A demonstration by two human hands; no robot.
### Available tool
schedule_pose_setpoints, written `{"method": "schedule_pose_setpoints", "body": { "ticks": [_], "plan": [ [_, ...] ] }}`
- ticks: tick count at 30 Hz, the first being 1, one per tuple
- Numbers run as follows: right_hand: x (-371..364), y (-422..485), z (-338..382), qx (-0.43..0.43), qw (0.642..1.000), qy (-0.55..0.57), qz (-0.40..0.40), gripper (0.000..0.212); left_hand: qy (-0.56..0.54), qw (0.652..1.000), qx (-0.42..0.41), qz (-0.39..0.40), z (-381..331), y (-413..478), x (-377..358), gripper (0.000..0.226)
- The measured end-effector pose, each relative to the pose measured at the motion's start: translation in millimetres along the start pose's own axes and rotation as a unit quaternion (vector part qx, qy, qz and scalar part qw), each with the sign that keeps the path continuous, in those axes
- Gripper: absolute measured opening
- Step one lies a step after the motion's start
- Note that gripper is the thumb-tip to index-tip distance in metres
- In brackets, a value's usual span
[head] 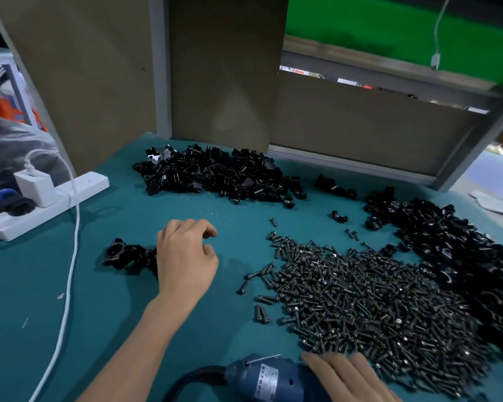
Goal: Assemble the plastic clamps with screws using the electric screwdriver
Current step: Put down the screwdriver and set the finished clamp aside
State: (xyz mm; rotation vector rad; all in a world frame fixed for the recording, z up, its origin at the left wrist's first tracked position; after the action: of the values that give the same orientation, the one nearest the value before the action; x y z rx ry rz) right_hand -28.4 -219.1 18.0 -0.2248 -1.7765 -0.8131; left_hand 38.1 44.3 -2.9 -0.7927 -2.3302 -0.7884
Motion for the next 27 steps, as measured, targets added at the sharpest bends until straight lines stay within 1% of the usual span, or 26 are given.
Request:
{"method": "schedule_pose_setpoints", "body": {
  "ticks": [2,3,4,5,7,8,10,12,15,17,20,23,25,27],
  "plan": [
    [-18,1,12,0.051,0.996,0.042,0.056,0.029,0.005,0.999,-0.013,0.040,-8,0,-14,0.025],
    [-17,3,7,0.056,0.996,0.052,0.040,0.038,0.021,0.998,-0.018,0.064,-11,2,-22,0.023],
    [-13,7,-4,0.042,0.997,0.057,0.023,0.047,0.044,0.995,-0.020,0.086,-14,6,-31,0.021],
    [-4,17,-12,0.025,0.997,0.076,-0.009,0.050,0.069,0.992,-0.023,0.105,-17,12,-40,0.021],
    [6,30,-39,-0.028,0.991,0.119,-0.062,0.041,0.092,0.987,-0.029,0.130,-27,24,-58,0.023],
    [3,35,-57,-0.061,0.987,0.138,-0.064,0.037,0.086,0.986,-0.035,0.140,-35,30,-67,0.026],
    [-10,47,-102,-0.126,0.978,0.160,-0.047,0.037,0.062,0.983,-0.058,0.160,-58,44,-88,0.033],
    [-27,63,-147,-0.174,0.971,0.161,-0.039,0.034,0.047,0.978,-0.085,0.187,-85,59,-113,0.041],
    [-67,87,-217,-0.260,0.955,0.143,-0.022,0.028,0.065,0.963,-0.122,0.231,-118,78,-154,0.055],
    [-96,101,-254,-0.300,0.945,0.130,0.010,0.033,0.084,0.954,-0.127,0.260,-129,87,-180,0.063],
    [-138,119,-282,-0.299,0.944,0.099,0.102,0.051,0.114,0.953,-0.109,0.260,-128,97,-207,0.067],
    [-164,132,-292,-0.275,0.945,0.080,0.159,0.057,0.087,0.964,-0.086,0.237,-120,107,-220,0.059],
    [-173,138,-296,-0.271,0.942,0.077,0.180,0.050,0.052,0.971,-0.089,0.215,-121,113,-221,0.050],
    [-173,144,-299,-0.276,0.943,0.082,0.165,0.034,0.054,0.973,-0.112,0.193,-124,117,-219,0.036]
  ]
}}
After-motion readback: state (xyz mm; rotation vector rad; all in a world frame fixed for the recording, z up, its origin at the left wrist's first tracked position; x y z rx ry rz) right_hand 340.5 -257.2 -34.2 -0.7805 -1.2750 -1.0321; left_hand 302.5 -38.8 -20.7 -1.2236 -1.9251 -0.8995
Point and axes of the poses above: each hand's wrist, its own y-axis towards the middle knuckle, its own x-axis out of the back of the hand, z = x × y, the point moved 9 cm from there along y, towards the middle knuckle, and after that the axes turned 13 degrees about x, right-handed, at the moved point
